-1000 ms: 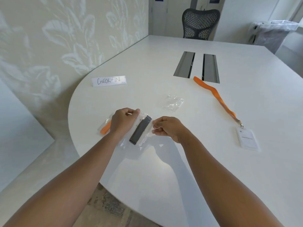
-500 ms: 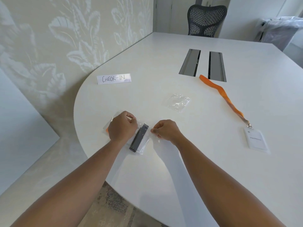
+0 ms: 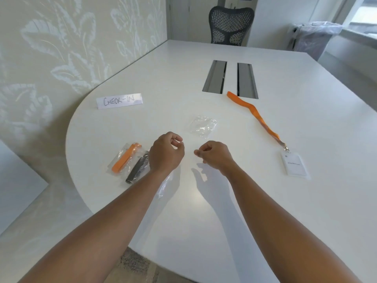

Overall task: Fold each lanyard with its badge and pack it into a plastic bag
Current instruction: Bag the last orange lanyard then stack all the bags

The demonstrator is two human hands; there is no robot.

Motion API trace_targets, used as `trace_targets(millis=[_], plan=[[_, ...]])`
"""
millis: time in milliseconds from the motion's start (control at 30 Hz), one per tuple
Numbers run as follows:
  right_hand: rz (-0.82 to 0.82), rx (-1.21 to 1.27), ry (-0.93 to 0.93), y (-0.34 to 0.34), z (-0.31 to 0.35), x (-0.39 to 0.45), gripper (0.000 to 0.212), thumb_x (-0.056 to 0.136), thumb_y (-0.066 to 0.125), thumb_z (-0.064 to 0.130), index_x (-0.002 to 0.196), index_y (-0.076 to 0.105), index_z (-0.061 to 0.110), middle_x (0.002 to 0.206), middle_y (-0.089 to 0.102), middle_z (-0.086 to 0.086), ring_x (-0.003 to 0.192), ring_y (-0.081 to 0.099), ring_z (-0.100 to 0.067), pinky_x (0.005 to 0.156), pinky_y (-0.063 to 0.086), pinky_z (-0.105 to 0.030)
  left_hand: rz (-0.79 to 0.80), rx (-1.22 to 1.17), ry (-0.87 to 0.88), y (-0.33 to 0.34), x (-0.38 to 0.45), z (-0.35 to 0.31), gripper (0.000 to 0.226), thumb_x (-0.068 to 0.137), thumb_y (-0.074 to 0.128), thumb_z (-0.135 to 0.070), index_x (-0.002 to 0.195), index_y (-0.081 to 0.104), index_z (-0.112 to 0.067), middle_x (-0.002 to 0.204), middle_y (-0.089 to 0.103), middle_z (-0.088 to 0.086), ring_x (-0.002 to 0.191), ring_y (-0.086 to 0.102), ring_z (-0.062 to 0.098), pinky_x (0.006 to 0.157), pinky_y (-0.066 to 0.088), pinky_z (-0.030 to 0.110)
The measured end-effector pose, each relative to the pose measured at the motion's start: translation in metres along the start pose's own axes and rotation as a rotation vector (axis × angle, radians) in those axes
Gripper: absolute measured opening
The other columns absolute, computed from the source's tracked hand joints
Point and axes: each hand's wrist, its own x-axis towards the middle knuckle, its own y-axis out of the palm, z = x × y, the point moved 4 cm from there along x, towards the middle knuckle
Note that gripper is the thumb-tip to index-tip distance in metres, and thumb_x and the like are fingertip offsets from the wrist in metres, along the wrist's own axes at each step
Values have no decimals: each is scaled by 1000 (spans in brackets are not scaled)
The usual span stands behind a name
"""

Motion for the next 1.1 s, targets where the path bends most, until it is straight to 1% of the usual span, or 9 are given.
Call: trace_targets(millis=[167,267,367,433,500,633,800,933,1100], plan=[[-215,20,51,-56,-30,-1,14,83,74,33,83,70,19,84,70,7,84,68,-17,79,58,-34,138,-49,49,39,-3,-35,7,86,64,-29,91,68,-31,83,68,-16,68,58,4,61,39,24],[-335,22,121,-85,-52,-4,13,81,72,33,87,70,21,90,70,7,85,67,-17,78,60,-39,232,-62,67,64,-8,-55,5,86,64,-30,90,68,-31,83,68,-16,67,58,1,61,41,23],[-428,-65,185,-109,-69,-7,20,80,68,34,95,70,21,106,67,1,99,65,-21,82,58,-41,316,-79,85,90,-15,-76,5,86,64,-30,91,67,-32,82,68,-17,70,60,2,62,41,23],[-473,-126,218,-122,-81,-10,27,83,66,32,107,69,19,120,61,-3,118,55,-25,90,52,-38,381,-77,101,107,-21,-89,7,86,65,-31,93,67,-32,83,67,-17,75,63,5,65,43,24],[-512,-183,254,-134,-91,-14,31,87,64,29,115,65,16,128,53,-6,128,42,-27,90,45,-36,451,-64,118,125,-26,-101,9,87,65,-32,95,66,-32,84,68,-17,80,64,8,68,45,25],[-597,-206,306,-156,-111,-22,36,87,63,26,121,59,15,131,49,-7,129,37,-27,93,43,-40,548,-58,168,156,-35,-122,16,87,67,-36,102,66,-30,97,70,-15,94,65,9,76,48,26],[-641,-229,395,-171,-135,-31,47,88,63,31,129,53,11,136,45,-9,133,32,-31,100,38,-43,606,-34,264,200,-57,-145,35,88,69,-44,119,65,-27,125,67,-6,117,60,16,96,50,34],[-643,-225,441,-174,-152,-36,53,89,61,38,131,51,7,138,46,-11,132,33,-33,101,36,-44,575,6,323,226,-75,-160,50,92,64,-46,135,60,-22,138,62,-1,130,54,20,110,40,37],[-623,-222,472,-177,-165,-39,49,90,60,33,130,50,7,133,49,-12,130,35,-33,102,35,-42,557,135,380,247,-90,-157,59,98,50,-49,147,49,-16,159,41,1,151,27,19,124,13,38]])
